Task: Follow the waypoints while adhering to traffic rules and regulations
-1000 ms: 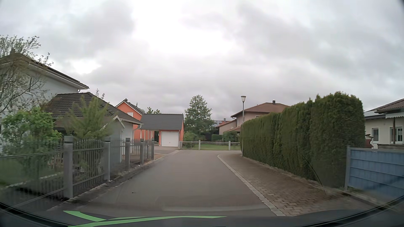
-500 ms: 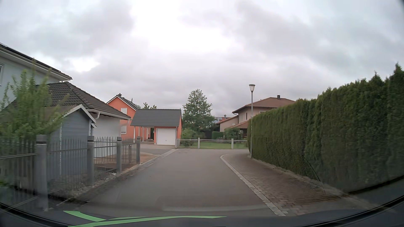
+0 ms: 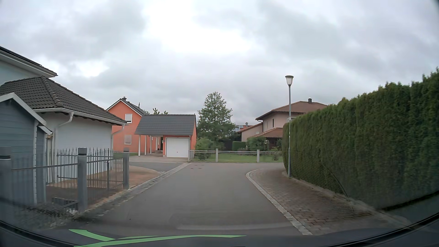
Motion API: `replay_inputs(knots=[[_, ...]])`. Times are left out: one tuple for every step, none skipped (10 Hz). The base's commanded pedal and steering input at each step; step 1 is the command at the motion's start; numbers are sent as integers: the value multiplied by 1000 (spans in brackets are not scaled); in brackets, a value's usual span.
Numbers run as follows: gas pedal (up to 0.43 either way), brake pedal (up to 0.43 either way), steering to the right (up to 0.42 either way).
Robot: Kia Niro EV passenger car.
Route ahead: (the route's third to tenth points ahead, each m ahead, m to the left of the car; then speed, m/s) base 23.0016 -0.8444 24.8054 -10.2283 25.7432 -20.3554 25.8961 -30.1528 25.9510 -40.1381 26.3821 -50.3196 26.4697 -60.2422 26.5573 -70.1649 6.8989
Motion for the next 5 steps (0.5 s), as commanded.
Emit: replay_inputs(knots=[[0,0,-4],[0,0,-5],[0,0,-5],[0,0,-5],[0,0,-2]])
